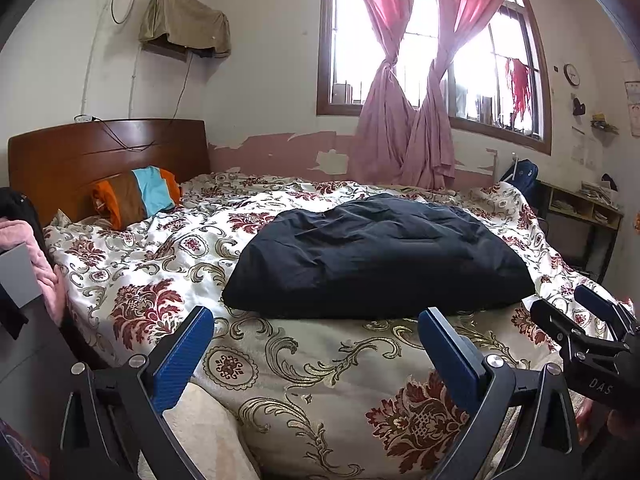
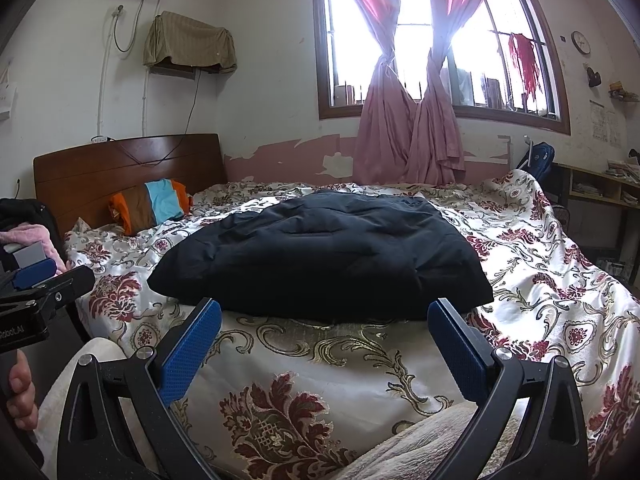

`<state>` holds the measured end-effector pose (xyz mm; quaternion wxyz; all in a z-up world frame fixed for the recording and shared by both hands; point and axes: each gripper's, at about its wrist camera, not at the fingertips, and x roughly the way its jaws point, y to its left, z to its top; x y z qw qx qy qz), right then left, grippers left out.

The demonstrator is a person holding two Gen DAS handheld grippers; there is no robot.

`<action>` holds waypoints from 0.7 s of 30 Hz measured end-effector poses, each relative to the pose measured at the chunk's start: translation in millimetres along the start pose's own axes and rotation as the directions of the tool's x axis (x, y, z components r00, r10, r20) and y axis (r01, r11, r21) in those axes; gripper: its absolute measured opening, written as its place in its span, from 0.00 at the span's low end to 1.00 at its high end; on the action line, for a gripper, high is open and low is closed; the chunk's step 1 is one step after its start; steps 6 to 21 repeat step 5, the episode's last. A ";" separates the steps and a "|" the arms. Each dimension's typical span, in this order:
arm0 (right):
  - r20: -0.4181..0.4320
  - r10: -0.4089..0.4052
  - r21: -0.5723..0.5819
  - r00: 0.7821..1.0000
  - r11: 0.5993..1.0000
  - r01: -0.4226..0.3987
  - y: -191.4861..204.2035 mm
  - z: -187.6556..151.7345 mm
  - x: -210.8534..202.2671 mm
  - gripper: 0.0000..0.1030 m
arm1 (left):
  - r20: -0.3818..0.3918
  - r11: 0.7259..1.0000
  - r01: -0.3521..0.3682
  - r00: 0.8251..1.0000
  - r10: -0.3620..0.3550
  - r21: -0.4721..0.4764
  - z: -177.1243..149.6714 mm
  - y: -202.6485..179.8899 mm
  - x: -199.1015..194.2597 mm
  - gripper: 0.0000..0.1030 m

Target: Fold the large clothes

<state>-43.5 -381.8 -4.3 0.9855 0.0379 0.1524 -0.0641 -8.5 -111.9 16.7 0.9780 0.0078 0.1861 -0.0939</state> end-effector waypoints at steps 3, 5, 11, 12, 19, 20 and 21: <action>-0.003 0.001 0.001 1.000 1.000 -0.001 -0.6 0.6 0.3 0.99 | -0.002 1.000 0.005 1.000 -0.005 0.000 -1.1 0.6 0.4 1.00; -0.005 0.001 0.000 1.000 1.000 -0.001 -2.0 1.4 0.5 0.99 | -0.003 1.000 0.003 1.000 -0.003 -0.001 -1.2 0.1 1.2 1.00; -0.005 0.001 0.000 1.000 1.000 -0.001 -2.0 1.4 0.5 0.99 | -0.003 1.000 0.003 1.000 -0.003 -0.001 -1.2 0.1 1.2 1.00; -0.005 0.001 0.000 1.000 1.000 -0.001 -2.0 1.4 0.5 0.99 | -0.003 1.000 0.003 1.000 -0.003 -0.001 -1.2 0.1 1.2 1.00; -0.005 0.001 0.000 1.000 1.000 -0.001 -2.0 1.4 0.5 0.99 | -0.003 1.000 0.003 1.000 -0.003 -0.001 -1.2 0.1 1.2 1.00; -0.005 0.001 0.000 1.000 1.000 -0.001 -2.0 1.4 0.5 0.99 | -0.003 1.000 0.003 1.000 -0.003 -0.001 -1.2 0.1 1.2 1.00; -0.005 0.001 0.000 1.000 1.000 -0.001 -2.0 1.4 0.5 0.99 | -0.003 1.000 0.003 1.000 -0.003 -0.001 -1.2 0.1 1.2 1.00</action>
